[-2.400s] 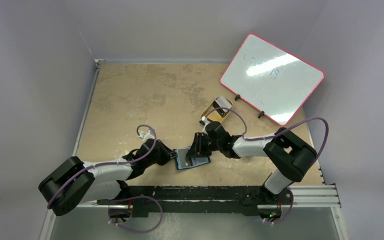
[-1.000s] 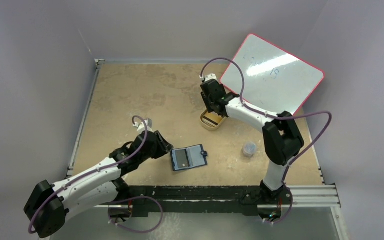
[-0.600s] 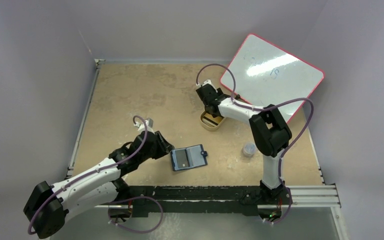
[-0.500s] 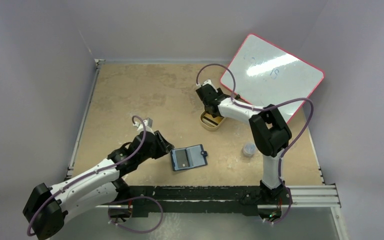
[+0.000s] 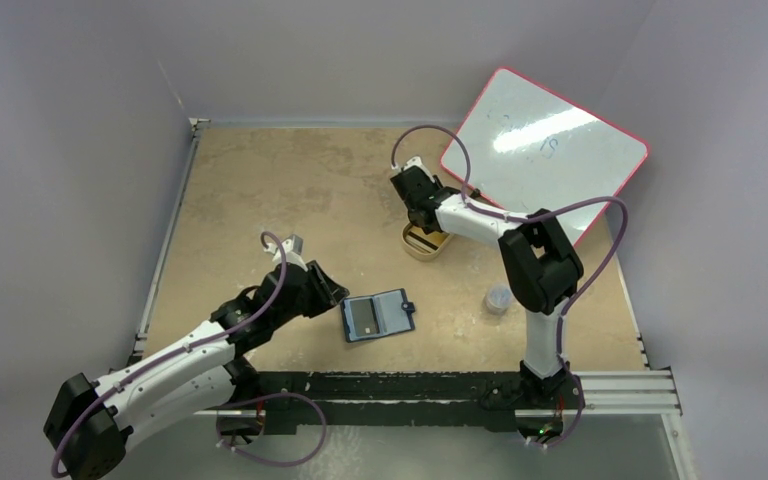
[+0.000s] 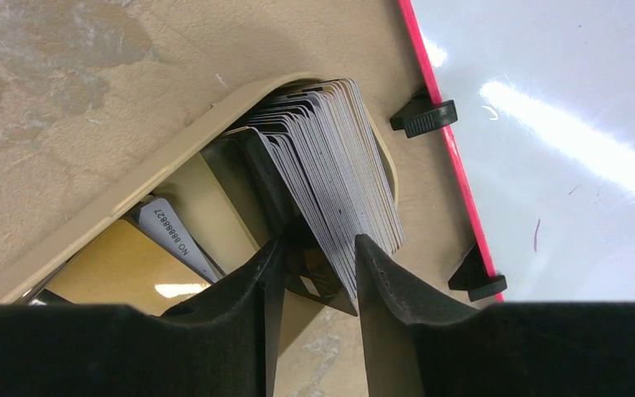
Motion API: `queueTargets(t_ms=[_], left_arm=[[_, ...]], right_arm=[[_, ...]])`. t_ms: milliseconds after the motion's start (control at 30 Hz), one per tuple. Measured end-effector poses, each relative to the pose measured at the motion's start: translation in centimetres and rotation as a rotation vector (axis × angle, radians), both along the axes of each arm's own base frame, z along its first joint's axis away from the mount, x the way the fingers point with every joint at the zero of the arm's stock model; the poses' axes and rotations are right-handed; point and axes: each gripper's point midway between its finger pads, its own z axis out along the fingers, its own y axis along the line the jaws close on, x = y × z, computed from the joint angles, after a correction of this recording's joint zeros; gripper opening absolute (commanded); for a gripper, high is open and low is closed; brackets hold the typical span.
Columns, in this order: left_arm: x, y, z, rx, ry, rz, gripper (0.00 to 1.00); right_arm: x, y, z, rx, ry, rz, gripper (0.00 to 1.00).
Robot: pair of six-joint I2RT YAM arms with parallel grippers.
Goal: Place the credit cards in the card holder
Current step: Pick up the credit card from the storage box.
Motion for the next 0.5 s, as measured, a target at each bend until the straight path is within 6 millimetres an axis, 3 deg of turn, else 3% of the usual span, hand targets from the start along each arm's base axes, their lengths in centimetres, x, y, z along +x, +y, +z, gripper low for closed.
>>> queueTargets(t_ms=[500], left_arm=[[-0.32, 0.0, -0.6, -0.005, 0.016, -0.003, 0.33]], right_arm=[[0.04, 0.14, 0.72, 0.017, -0.012, 0.004, 0.3]])
